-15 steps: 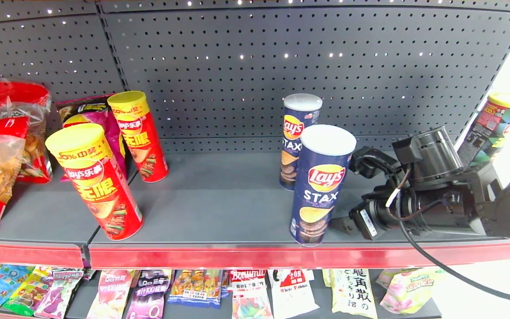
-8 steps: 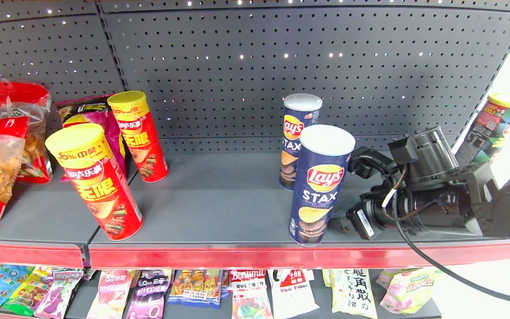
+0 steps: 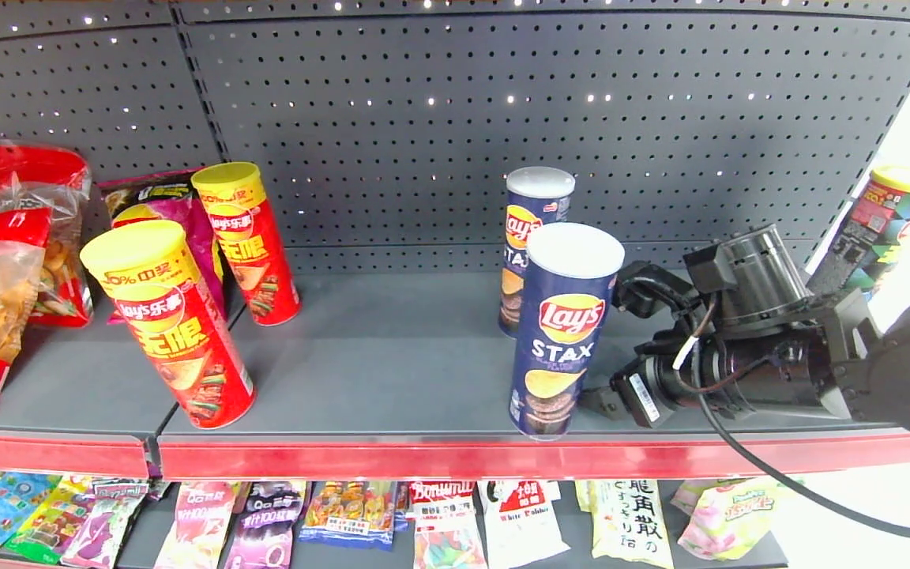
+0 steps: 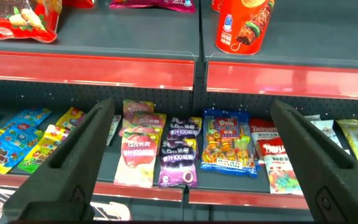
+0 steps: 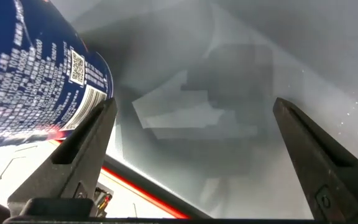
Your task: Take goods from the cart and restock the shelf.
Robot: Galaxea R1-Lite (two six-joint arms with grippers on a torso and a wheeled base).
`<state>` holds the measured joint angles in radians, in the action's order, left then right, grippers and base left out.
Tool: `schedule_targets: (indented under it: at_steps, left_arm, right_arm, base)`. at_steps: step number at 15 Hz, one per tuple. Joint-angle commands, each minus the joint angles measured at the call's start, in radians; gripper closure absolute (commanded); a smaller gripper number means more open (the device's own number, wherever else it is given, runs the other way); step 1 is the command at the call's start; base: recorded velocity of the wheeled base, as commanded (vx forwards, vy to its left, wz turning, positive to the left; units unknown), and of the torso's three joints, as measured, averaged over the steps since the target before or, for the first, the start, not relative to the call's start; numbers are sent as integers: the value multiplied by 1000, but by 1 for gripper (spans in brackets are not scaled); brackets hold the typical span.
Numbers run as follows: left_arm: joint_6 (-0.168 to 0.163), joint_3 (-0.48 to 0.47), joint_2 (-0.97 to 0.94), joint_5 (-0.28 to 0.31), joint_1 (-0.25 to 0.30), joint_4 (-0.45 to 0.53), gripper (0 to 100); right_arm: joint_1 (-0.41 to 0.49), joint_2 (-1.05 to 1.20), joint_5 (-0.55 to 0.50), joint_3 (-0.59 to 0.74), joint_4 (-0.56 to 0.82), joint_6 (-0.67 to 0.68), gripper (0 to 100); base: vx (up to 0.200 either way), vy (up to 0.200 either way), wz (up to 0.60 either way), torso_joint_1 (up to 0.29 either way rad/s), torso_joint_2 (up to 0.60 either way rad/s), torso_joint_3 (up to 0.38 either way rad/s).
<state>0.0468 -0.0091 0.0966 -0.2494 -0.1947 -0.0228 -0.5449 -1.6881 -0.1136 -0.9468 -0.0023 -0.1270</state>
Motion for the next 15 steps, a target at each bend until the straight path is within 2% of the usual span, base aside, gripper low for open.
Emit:
schedule_targets:
  at_steps: [1,15]
  left_arm:
    - [1,0,2,-1,0,0,0]
    - [1,0,2,-10,0,0,0]
  right_arm:
    - [-4,-2,0,-6,-1,0,0]
    - [-46,-21,0,-27,-1,3,0]
  base:
    - [0,0,0,0,0,0]
    - [0,0,0,0,0,0]
